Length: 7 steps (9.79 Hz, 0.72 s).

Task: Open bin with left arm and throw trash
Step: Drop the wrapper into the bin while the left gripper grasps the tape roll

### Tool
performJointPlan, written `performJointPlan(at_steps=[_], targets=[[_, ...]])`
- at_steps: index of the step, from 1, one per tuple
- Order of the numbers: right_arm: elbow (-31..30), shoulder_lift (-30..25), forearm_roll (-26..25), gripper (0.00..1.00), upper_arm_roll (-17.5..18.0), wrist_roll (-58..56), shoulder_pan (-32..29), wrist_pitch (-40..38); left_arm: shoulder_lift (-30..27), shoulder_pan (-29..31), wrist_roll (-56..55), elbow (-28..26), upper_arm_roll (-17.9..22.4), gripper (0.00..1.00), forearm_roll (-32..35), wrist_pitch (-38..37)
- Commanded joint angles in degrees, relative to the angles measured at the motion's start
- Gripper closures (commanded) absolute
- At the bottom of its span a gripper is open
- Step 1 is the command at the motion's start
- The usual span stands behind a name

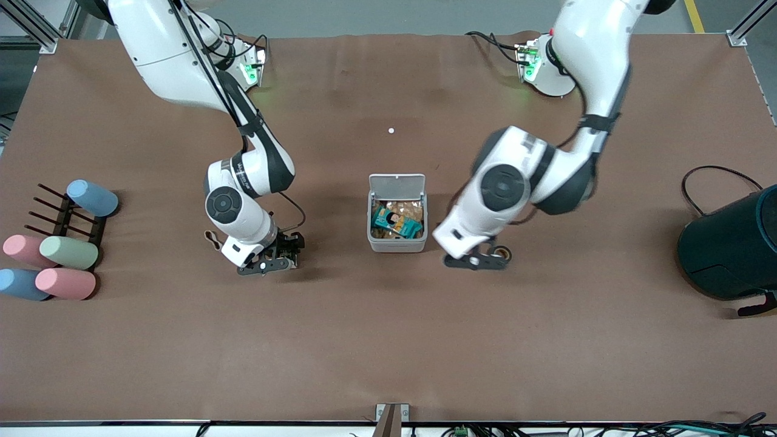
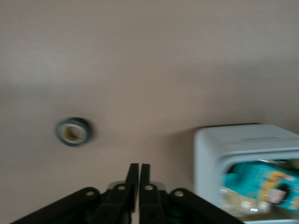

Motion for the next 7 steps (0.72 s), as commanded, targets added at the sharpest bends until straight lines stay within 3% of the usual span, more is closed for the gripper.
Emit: performJointPlan(at_steps=[1,2,3,5,6,7], targets=[[-0.7,-0.5,-0.4,0.72,-0.2,1.1,0.4,0.3,4.9,5.8,6.0,-1.5,-0.2,0.02,3.9,4.1],[-0.5,-0.5,-0.5,0.92,-0.2,4.4,0.6,0.3,5.4,6.4,6.9,-5.5,-0.2,0.01,7.3,9.7],[-0.2,-0.5,-0.4,1.00,-0.2,5.5,1.1,0.3,5.5,7.3,6.9,-9.7,-0.3,0.01,8.7,15.3],[2.3,-2.2,-0.3,1.00,0.0,11.5,1.1,-0.8,6.1,7.3,5.1,-13.0,-0.5,0.01,7.9,17.6],[7.4,-5.4,0.3,1.00,0.2,15.2,1.1,-9.4,5.9,7.7,3.6,-14.8,-1.0,0.01,7.8,19.2],[16.5,-5.6,0.8,1.00,1.1,19.3,1.3,-20.5,5.7,7.8,2.7,-15.8,-1.8,0.01,7.8,19.4]])
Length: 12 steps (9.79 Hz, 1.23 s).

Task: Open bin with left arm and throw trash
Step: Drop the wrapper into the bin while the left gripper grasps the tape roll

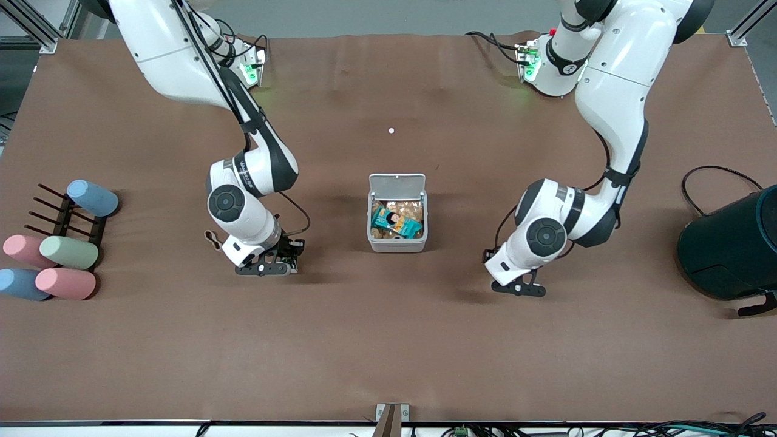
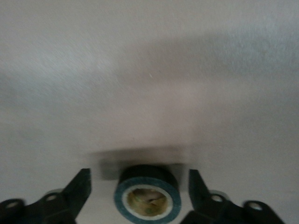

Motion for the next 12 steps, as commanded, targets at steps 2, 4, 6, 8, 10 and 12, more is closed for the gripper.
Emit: performJointPlan(at_steps=[2,4,6,8,10,12], targets=[[19.2,-2.3,1.8,1.00,2.0,16.4,4.8,-18.8,-2.1,0.1,-3.7,-5.7,-1.5,0.01,0.3,3.6],[23.8,1.3,1.9,1.00,2.0,28.9,11.0,-17.8,-3.1,0.2,-3.7,-5.9,-1.5,0.38,0.3,3.2],[24.8,5.0,1.6,1.00,1.9,31.0,14.8,-13.2,-4.9,0.2,-5.4,-5.9,-1.6,0.91,0.3,2.2],[24.5,7.6,0.3,1.00,1.9,30.1,17.5,-12.7,-5.9,0.2,-7.4,-5.3,-2.8,1.00,0.3,0.4],[22.2,7.9,-1.0,1.00,1.9,25.5,18.1,-13.1,-8.6,0.2,-7.5,-5.2,-3.0,1.00,0.2,0.3],[21.6,7.8,-1.0,1.00,1.9,24.6,18.7,-14.9,-10.5,0.3,-7.6,-5.2,-3.2,1.00,0.1,0.2]])
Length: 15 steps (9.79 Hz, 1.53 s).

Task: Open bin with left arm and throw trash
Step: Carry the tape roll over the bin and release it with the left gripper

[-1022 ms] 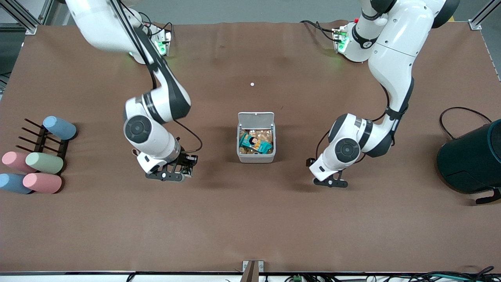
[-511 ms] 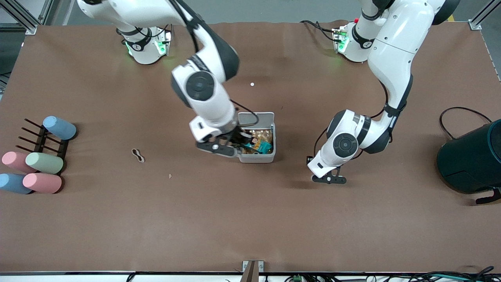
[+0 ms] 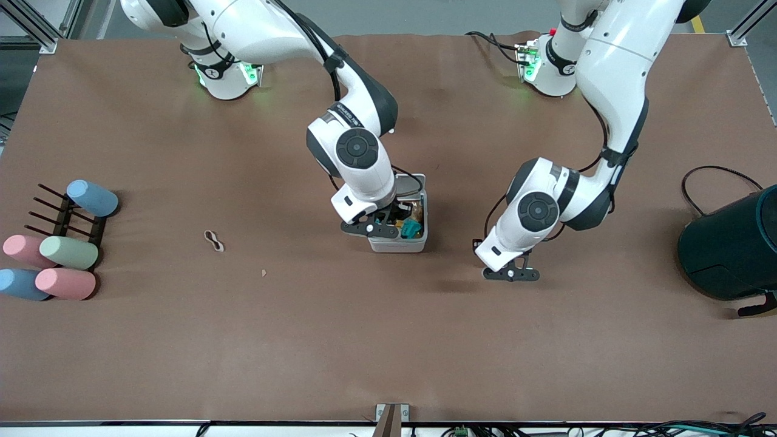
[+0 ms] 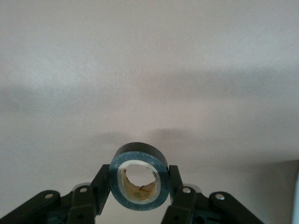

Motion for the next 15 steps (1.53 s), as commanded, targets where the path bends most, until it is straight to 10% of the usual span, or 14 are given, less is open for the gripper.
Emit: performJointPlan(at_steps=[1,2,4,11,15], targets=[[-0.9,-0.8,-0.6,0.99,-0.3,-2.9,0.6,-3.6,-3.6,0.3,-0.9,-1.3,-0.5,1.00,-0.3,-2.6],[-0.9,-0.9,-0.3,0.96,-0.3,-3.2,0.6,-4.5,-4.6,0.3,-0.9,-0.7,-0.6,1.00,-3.3,-4.6],[-0.8,-0.9,0.0,0.31,-0.3,-3.3,0.4,-4.5,-6.7,-0.2,-1.2,-0.5,-0.9,1.00,-5.7,-7.4],[-0.6,-6.3,2.6,0.19,-0.7,-2.4,-3.1,-7.6,-4.4,-4.8,-9.8,9.0,-3.7,0.93,-6.4,-11.0],[-13.4,-14.6,1.9,0.23,-1.4,-14.9,-21.4,-10.6,1.3,-11.8,-18.7,13.1,-3.6,0.93,-5.7,-10.4]])
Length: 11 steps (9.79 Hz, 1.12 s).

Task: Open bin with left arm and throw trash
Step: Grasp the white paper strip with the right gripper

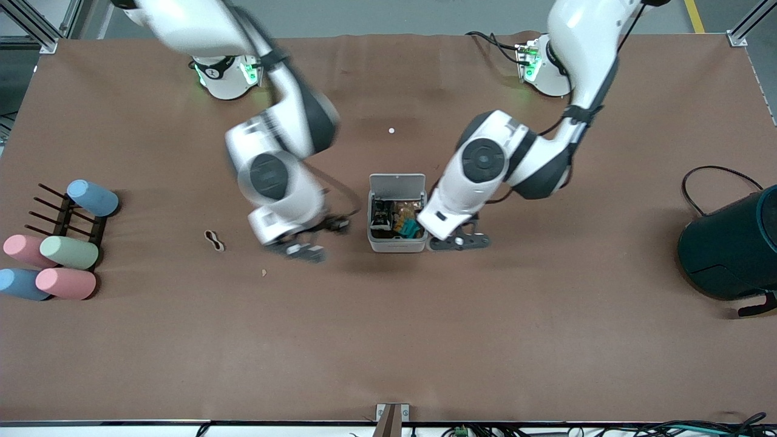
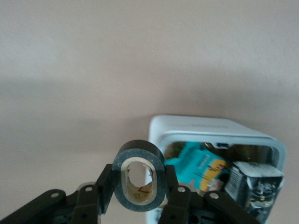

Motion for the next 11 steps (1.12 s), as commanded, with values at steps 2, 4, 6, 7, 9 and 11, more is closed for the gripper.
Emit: performJointPlan(at_steps=[2,4,6,7,9,11], targets=[[-14.4,-5.7,0.2,0.21,1.1,-19.8,-14.1,7.7,3.6,-3.3,-5.2,4.1,0.2,0.92,0.1,-0.8],[-22.2,-5.6,-1.1,0.18,1.1,-31.5,-21.1,18.9,3.1,-3.1,-4.7,4.1,0.2,0.01,0.4,-0.8],[-26.7,-5.3,-3.8,0.16,1.1,-38.9,-24.7,27.0,1.2,-1.6,-4.7,4.1,0.9,0.00,0.4,-1.5],[-26.8,-4.4,-5.8,0.15,1.1,-39.7,-24.8,27.6,-0.2,0.5,-4.7,4.0,0.8,0.00,0.3,-3.3],[-32.8,-3.8,-10.8,0.05,1.2,-44.0,-24.5,33.2,-4.1,5.0,-4.2,4.1,0.9,0.00,0.4,-6.6],[-38.8,-3.9,-10.9,0.03,1.2,-47.2,-24.2,43.0,-8.7,12.1,6.4,4.1,0.3,0.00,0.1,-11.7]])
